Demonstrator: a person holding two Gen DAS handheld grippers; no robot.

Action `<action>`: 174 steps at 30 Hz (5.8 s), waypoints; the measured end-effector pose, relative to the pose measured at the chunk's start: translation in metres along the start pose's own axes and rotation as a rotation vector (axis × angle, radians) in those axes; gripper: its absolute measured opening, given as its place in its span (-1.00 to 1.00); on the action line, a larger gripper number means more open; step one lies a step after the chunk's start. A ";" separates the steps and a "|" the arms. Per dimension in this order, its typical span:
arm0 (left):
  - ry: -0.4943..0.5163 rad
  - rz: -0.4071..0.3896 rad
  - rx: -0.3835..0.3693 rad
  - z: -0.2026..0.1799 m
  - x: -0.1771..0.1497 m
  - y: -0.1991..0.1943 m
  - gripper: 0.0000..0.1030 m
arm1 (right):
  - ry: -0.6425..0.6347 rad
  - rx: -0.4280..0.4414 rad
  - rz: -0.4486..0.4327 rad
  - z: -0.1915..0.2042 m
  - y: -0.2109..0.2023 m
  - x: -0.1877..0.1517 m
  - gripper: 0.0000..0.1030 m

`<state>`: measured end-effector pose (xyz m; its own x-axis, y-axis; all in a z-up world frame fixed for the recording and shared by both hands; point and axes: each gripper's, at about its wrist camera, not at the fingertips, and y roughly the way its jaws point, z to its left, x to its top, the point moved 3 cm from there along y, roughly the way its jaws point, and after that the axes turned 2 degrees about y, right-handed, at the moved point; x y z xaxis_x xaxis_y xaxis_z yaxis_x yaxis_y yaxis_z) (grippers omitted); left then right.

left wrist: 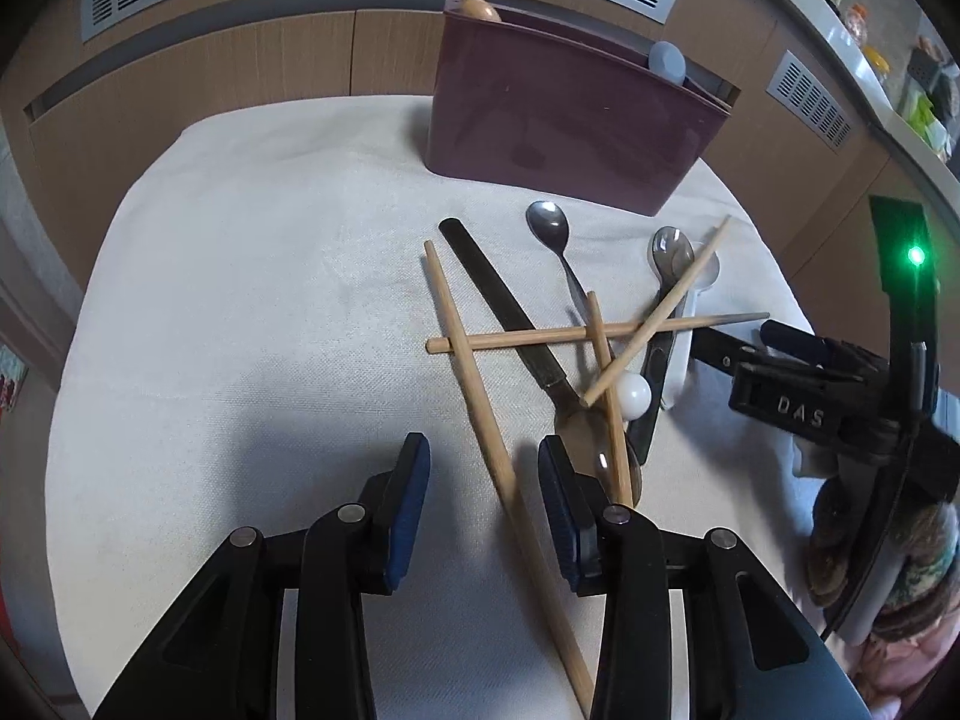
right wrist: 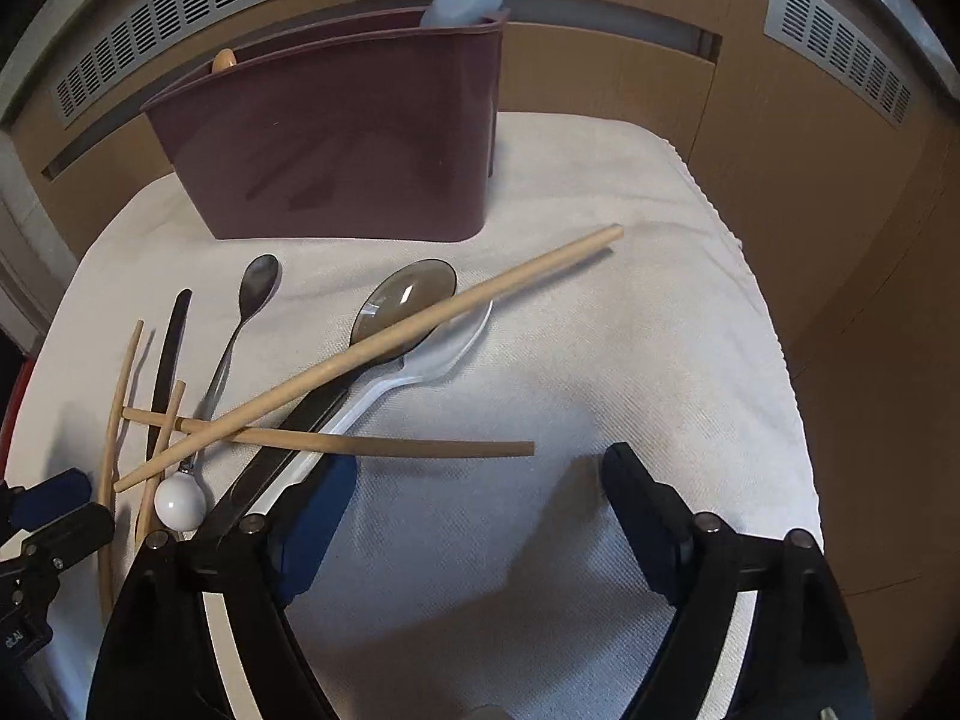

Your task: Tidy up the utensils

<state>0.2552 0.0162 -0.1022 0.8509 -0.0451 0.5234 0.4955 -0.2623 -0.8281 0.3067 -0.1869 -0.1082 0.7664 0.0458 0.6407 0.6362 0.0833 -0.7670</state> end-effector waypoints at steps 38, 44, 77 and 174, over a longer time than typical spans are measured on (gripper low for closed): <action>-0.003 -0.004 0.040 0.031 -0.014 -0.022 -0.55 | 0.214 0.042 0.035 -0.004 0.024 0.070 -0.18; -0.070 0.001 0.027 0.045 -0.010 -0.020 -0.37 | 0.118 0.087 0.073 0.007 0.033 0.072 -0.69; 0.141 0.103 0.130 0.006 0.032 0.021 -0.80 | -0.121 0.249 0.045 -0.009 -0.017 0.016 -0.54; 0.105 -0.519 -0.035 -0.061 0.054 -0.171 -0.89 | -0.139 0.277 -0.353 -0.009 -0.190 0.027 -0.87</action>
<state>0.2055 0.0001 0.0801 0.4721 0.0032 0.8816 0.8394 -0.3073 -0.4484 0.2076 -0.2107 0.0547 0.4765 0.0983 0.8737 0.7935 0.3799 -0.4755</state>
